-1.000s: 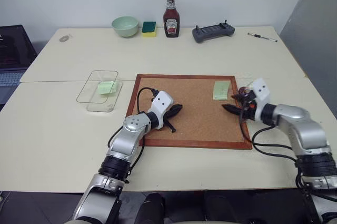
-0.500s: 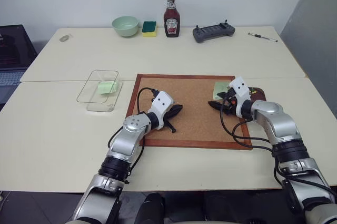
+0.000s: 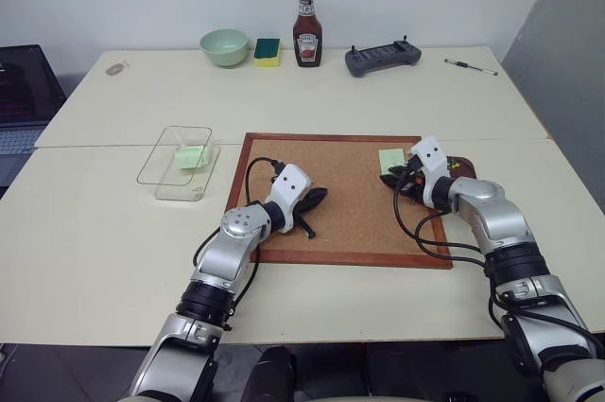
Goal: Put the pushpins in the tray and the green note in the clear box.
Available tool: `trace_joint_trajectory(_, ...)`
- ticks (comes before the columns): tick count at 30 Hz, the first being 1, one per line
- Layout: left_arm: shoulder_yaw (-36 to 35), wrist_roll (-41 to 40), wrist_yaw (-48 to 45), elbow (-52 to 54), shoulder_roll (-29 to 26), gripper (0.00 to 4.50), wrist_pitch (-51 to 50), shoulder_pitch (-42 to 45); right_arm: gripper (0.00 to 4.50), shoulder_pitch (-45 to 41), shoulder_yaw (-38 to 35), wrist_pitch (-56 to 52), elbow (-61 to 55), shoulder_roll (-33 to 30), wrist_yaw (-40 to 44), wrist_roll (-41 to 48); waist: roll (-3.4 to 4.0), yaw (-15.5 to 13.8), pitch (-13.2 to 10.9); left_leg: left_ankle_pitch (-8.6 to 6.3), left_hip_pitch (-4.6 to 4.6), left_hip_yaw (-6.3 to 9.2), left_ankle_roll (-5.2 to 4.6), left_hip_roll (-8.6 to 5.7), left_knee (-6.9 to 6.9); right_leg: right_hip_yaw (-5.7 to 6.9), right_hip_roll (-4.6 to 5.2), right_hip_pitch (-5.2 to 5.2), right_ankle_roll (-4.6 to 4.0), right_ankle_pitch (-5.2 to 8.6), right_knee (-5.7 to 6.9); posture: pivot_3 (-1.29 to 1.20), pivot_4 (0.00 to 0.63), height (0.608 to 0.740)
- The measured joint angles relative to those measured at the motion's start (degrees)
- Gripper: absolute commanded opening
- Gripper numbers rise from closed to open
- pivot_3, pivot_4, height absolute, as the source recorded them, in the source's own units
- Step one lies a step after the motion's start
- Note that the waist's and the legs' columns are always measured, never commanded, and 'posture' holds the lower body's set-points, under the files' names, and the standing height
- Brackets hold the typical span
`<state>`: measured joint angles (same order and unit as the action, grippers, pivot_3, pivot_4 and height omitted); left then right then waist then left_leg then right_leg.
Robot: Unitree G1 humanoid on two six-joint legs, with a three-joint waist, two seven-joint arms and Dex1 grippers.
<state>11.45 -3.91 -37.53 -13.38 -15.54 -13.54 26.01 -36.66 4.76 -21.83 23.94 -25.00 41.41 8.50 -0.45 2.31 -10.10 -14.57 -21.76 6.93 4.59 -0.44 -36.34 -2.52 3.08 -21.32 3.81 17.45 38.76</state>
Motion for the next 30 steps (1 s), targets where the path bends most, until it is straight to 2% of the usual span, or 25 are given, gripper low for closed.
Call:
trace_joint_trajectory(3,0.0,0.0,0.0,0.0,0.0,0.00,0.0,0.0,0.04,0.0,-0.1,0.0,0.0,0.2,0.2,0.0,0.00,0.0,0.0,0.00,0.00,0.00,0.00,0.00,0.00,0.00,0.00,0.00,0.00,0.00,0.00,0.00,0.150,0.740)
trace_joint_trajectory(13,-0.4,-0.2,-0.4,0.3,0.0,0.00,-0.4,0.0,0.04,0.0,-0.3,-0.5,-1.4,0.2,0.5,0.0,0.00,0.1,0.0,0.00,-0.04,0.00,0.00,0.00,0.00,0.00,0.00,-0.05,0.00,0.00,0.01,0.00,0.150,0.740)
trace_joint_trajectory(21,-0.7,-0.4,-0.5,0.5,0.2,0.00,-1.4,0.1,0.04,-0.5,-1.0,-0.9,-12.6,-1.5,3.7,1.8,0.00,0.2,0.0,0.00,-0.04,0.01,0.00,0.00,0.01,0.01,0.00,-0.03,0.00,0.00,-0.01,0.00,0.150,0.740)
trace_joint_trajectory(30,-1.1,-0.5,-0.1,-0.3,0.8,0.00,-1.5,0.6,0.04,1.3,-0.6,-1.4,-16.6,-3.2,5.0,1.8,0.00,0.0,0.0,0.00,-0.04,0.01,0.00,-0.01,-0.01,0.01,0.00,-0.02,0.00,0.00,0.01,0.00,0.150,0.740)
